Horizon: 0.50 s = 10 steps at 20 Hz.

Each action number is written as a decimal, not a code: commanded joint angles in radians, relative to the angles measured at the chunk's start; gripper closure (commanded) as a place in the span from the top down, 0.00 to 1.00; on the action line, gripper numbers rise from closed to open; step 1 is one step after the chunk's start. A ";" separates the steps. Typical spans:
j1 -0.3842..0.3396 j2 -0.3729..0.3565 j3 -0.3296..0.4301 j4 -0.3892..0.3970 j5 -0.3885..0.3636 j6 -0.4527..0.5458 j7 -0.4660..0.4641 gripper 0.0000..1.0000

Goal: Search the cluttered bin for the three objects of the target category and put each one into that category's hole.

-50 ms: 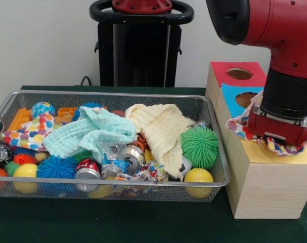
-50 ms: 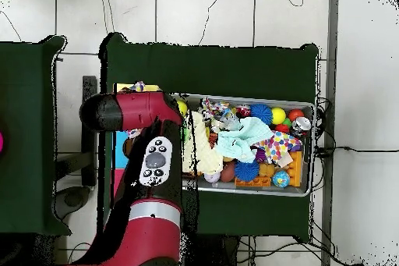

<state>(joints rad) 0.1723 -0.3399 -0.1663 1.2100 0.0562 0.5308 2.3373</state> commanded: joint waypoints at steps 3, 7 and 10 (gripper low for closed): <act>-0.058 0.071 0.081 0.052 -0.001 0.038 0.047 0.00; -0.053 0.078 0.091 0.037 0.004 0.085 0.035 0.00; -0.054 0.078 0.094 0.033 0.000 0.100 0.024 0.00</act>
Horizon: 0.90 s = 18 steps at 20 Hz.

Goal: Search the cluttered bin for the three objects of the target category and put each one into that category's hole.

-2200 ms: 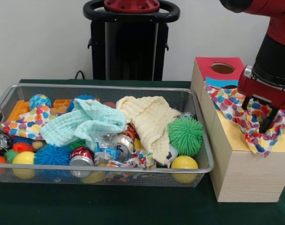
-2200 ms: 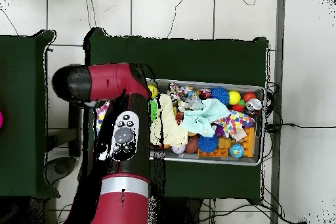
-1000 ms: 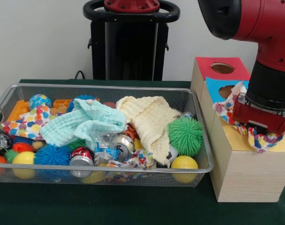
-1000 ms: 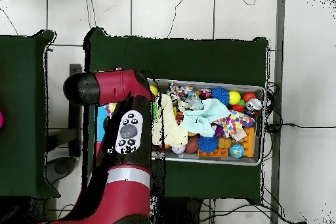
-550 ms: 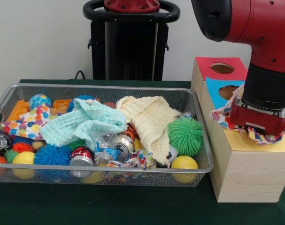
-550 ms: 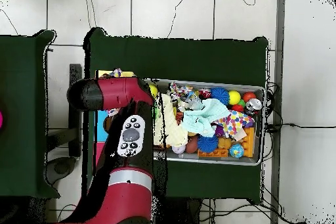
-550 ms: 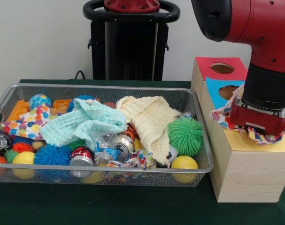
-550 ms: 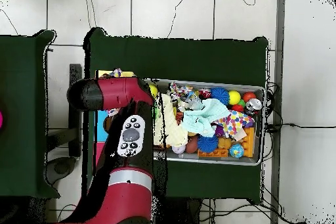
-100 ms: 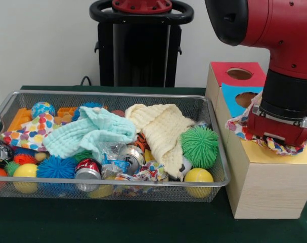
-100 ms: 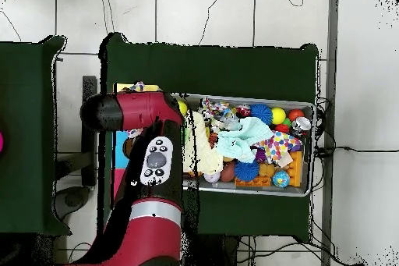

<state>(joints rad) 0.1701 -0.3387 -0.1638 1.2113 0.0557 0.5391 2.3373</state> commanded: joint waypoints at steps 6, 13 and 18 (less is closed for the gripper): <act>-0.055 0.076 0.096 0.026 -0.003 0.107 0.017 1.00; -0.055 0.039 0.085 0.040 -0.003 0.140 0.016 1.00; -0.050 -0.077 0.089 0.099 0.015 0.218 0.009 1.00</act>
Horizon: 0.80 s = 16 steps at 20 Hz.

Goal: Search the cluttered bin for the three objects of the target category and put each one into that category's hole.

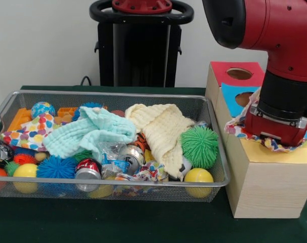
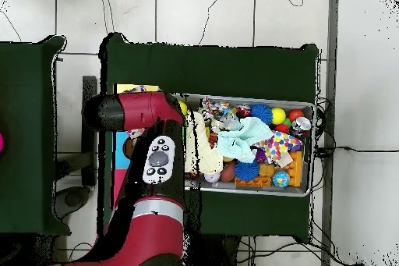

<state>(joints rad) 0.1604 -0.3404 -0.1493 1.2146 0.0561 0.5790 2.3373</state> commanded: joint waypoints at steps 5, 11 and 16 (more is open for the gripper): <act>-0.031 -0.133 0.067 0.085 0.025 0.256 0.024 1.00; -0.027 -0.159 0.065 0.086 0.023 0.278 0.036 1.00; -0.029 -0.187 0.070 0.103 0.024 0.291 0.035 1.00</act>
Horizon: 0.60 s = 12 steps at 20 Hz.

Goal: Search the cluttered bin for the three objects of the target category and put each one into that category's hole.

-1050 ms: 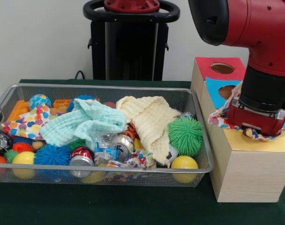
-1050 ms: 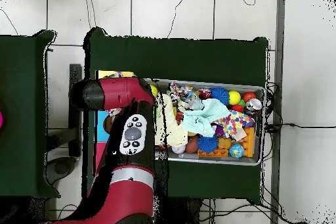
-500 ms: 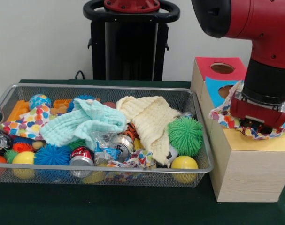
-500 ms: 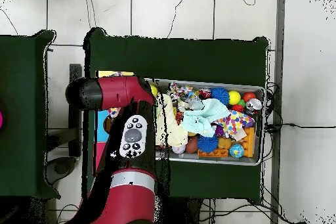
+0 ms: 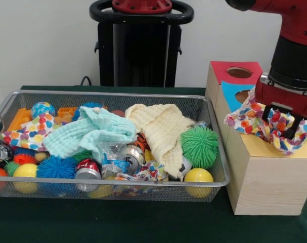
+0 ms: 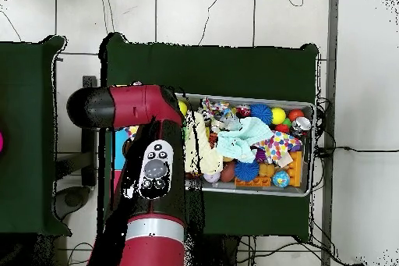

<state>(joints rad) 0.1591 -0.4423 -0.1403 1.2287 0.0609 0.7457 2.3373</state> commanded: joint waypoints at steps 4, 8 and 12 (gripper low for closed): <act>-0.022 -0.050 0.046 0.075 0.002 0.137 0.042 1.00; -0.023 -0.005 0.043 0.060 -0.009 0.120 0.044 1.00; -0.017 0.059 0.017 -0.006 -0.021 0.143 0.070 1.00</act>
<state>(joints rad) 0.1588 -0.4274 -0.1404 1.2158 0.0594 0.7448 2.3373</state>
